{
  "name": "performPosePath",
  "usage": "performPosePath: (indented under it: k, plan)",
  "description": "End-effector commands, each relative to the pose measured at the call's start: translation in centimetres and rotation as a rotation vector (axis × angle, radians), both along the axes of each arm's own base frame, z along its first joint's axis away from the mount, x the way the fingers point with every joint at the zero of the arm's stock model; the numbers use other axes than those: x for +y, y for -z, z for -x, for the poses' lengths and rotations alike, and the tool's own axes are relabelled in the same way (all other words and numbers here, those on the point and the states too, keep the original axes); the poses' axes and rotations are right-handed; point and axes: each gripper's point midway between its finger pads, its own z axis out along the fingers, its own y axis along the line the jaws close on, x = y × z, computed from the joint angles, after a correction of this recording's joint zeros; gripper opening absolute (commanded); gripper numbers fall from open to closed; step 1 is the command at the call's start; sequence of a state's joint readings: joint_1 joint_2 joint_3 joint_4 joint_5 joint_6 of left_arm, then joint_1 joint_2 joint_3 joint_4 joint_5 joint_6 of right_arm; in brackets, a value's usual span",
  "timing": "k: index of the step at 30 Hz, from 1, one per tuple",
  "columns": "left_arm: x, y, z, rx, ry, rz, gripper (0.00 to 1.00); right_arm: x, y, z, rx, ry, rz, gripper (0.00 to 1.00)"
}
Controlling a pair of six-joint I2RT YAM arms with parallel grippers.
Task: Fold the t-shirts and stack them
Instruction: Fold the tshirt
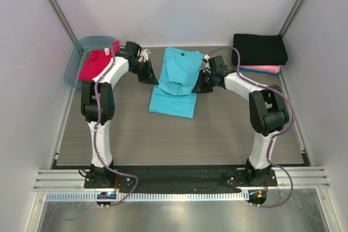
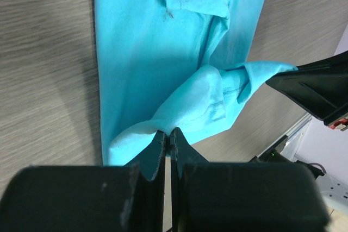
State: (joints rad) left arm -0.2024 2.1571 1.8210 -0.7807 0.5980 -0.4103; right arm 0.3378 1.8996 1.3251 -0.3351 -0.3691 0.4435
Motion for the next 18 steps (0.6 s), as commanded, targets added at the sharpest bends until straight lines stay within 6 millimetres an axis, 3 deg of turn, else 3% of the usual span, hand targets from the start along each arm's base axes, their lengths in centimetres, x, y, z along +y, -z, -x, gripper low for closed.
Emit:
performPosePath:
  k: [1, 16, 17, 18]
  plan:
    - [-0.2, -0.9, -1.9, -0.078, 0.011, 0.013, 0.00, 1.1, -2.0, -2.4, -0.089, -0.025, -0.035, 0.01]
    - [-0.7, 0.3, -3.9, -0.097, 0.007, 0.026, 0.00, 2.0, -0.8, -4.3, -0.079, -0.044, -0.047, 0.02]
    - [-0.6, 0.4, -4.1, -0.100, 0.005, 0.021, 0.01, 2.1, -0.8, -4.3, -0.079, -0.044, -0.048, 0.02]
    - [-0.6, 0.5, -4.1, -0.101, 0.007, 0.014, 0.09, 2.1, -0.4, -4.4, -0.074, -0.046, -0.045, 0.02]
